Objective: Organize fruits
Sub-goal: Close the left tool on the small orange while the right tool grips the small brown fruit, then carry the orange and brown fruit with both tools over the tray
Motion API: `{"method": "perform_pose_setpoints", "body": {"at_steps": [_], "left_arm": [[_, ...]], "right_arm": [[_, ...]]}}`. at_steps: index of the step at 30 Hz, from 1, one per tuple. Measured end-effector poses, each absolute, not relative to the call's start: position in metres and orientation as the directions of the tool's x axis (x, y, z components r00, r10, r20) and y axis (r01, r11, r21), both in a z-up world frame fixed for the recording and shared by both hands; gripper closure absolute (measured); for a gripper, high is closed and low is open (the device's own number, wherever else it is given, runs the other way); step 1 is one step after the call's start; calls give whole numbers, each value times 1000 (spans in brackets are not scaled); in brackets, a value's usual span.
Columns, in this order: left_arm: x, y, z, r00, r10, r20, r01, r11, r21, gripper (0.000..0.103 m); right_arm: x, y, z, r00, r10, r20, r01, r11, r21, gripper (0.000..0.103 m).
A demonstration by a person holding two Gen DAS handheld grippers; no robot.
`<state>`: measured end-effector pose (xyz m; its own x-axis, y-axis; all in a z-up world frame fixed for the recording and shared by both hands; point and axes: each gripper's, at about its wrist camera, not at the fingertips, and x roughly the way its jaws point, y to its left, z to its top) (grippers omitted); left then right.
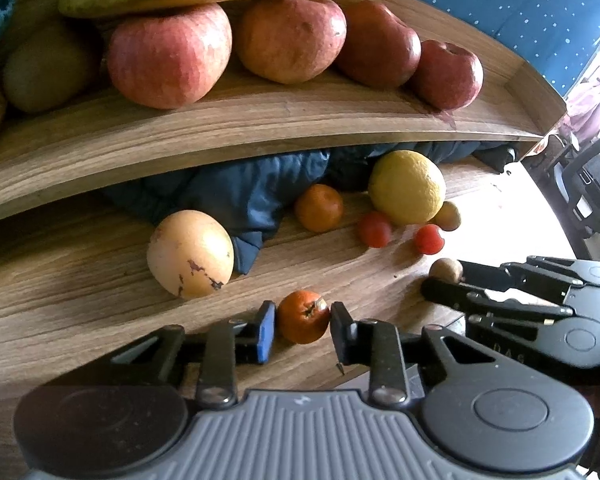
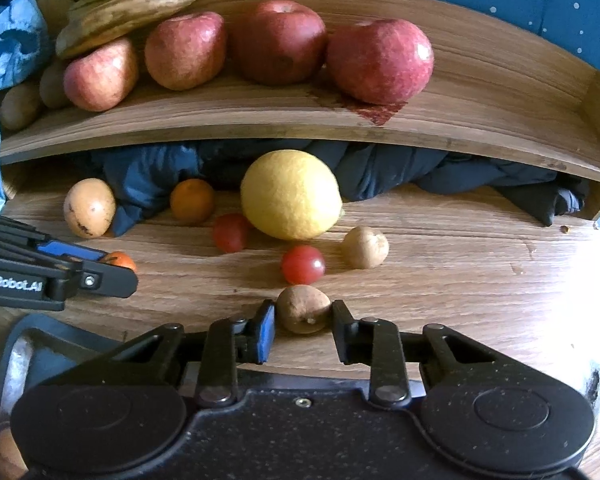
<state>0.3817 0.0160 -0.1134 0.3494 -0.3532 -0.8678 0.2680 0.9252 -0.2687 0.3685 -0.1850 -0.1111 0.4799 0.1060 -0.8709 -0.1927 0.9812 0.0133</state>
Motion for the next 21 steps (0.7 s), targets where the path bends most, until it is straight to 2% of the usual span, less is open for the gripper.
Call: {"method": "perform_pose_setpoints", "body": {"at_steps": [21], "left_arm": [[353, 3, -93, 364, -375, -852, 306, 913, -271, 71]], "right_arm": [[332, -170, -86, 508, 206, -836, -261, 962, 78, 71]]}}
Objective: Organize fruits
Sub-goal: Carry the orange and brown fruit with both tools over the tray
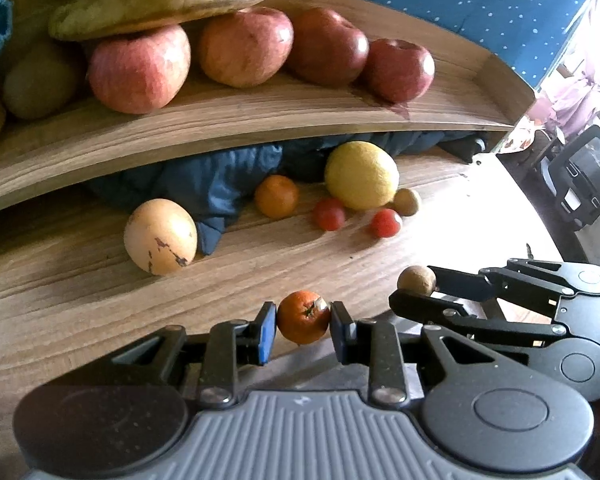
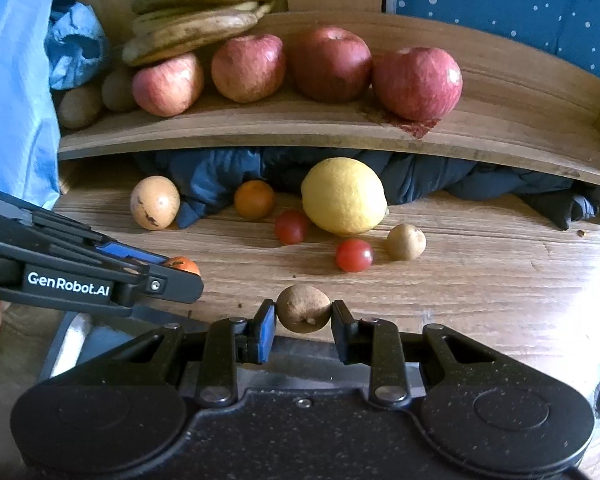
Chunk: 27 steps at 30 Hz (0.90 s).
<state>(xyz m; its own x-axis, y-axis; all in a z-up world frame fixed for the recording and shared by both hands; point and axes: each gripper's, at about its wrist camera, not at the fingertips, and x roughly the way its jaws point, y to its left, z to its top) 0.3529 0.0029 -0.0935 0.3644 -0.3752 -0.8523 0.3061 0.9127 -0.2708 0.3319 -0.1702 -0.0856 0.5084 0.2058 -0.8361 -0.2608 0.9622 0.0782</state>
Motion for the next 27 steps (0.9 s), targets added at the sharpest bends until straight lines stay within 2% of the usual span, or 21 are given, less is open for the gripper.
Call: {"method": "perform_pose_setpoints", "body": {"at_steps": [27], "left_arm": [[280, -30, -76, 356, -383, -852, 328, 905, -270, 72]], "right_arm": [[236, -194, -62, 511, 249, -823, -315, 945, 90, 71]]}}
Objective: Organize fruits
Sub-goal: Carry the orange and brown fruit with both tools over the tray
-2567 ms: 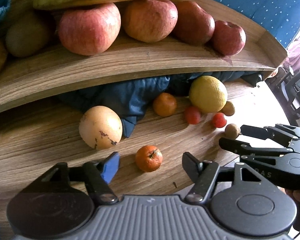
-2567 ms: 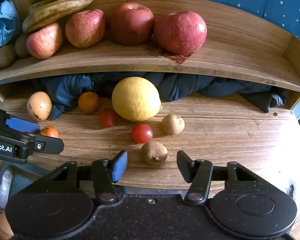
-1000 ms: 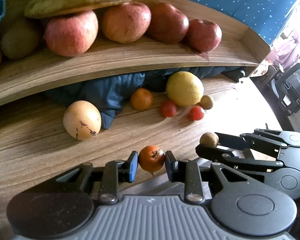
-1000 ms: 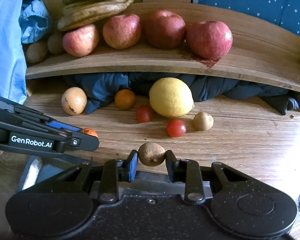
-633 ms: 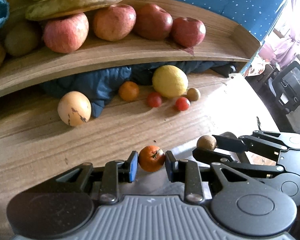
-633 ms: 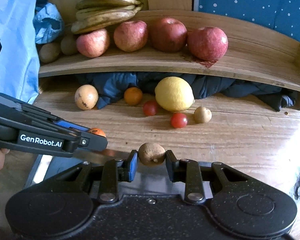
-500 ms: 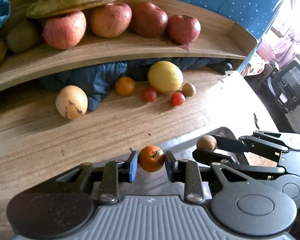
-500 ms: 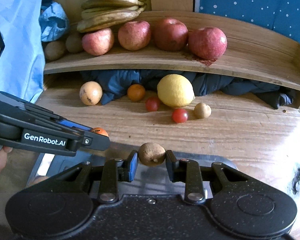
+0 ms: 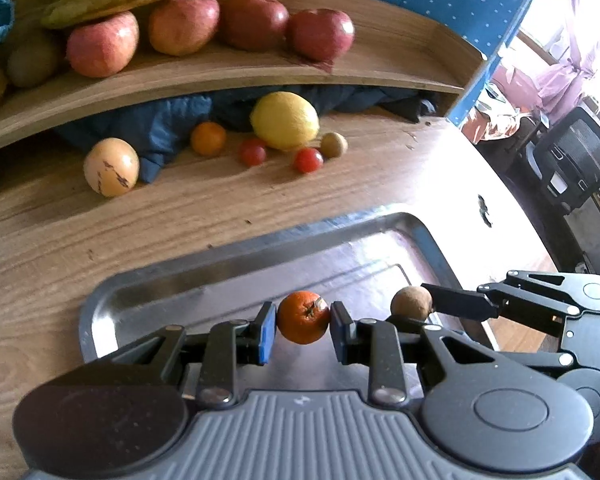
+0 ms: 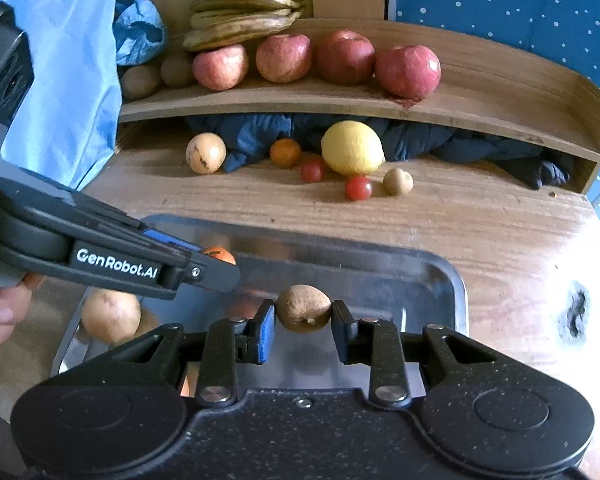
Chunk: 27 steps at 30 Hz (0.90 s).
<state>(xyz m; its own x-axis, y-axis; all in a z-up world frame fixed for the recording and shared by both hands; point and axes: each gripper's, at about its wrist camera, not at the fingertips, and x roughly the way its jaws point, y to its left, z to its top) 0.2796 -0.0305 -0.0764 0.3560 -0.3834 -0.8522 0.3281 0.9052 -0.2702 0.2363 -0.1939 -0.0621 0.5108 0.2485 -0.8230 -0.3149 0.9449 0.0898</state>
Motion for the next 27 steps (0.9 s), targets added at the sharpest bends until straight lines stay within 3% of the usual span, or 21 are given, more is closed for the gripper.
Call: {"method": "perform_pose_setpoints", "body": {"at_steps": [27], "left_arm": [[221, -67, -82, 320, -374, -871, 346, 902, -260, 71]], "right_arm": [[164, -229, -70, 457, 251, -853, -335, 937, 97, 71]]}}
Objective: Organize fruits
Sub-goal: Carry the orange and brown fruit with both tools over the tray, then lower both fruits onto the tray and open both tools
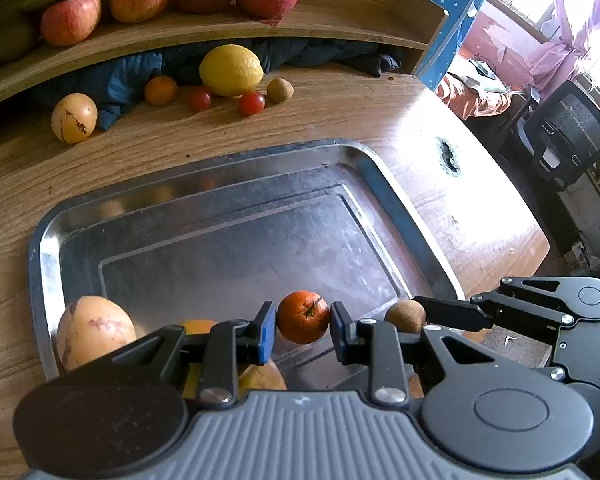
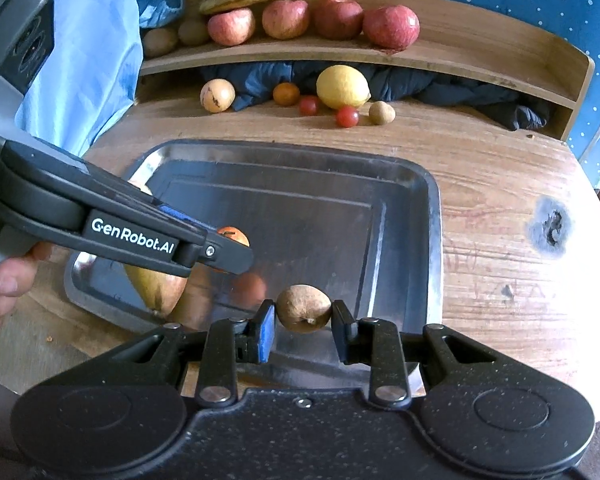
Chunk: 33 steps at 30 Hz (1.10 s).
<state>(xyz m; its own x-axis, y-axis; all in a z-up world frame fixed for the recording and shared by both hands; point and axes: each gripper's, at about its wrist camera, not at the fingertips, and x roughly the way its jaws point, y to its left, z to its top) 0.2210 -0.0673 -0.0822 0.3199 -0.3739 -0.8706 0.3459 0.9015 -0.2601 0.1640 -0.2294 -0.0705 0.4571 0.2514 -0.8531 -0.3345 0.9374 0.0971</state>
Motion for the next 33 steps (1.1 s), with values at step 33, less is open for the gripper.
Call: {"method": "perform_pose_setpoints", "body": {"at_steps": [33], "left_arm": [[208, -80, -83, 310, -351, -884, 349, 906, -238, 66]], "right_arm": [[150, -237, -74, 451, 232, -862, -333, 940, 79, 65]]}}
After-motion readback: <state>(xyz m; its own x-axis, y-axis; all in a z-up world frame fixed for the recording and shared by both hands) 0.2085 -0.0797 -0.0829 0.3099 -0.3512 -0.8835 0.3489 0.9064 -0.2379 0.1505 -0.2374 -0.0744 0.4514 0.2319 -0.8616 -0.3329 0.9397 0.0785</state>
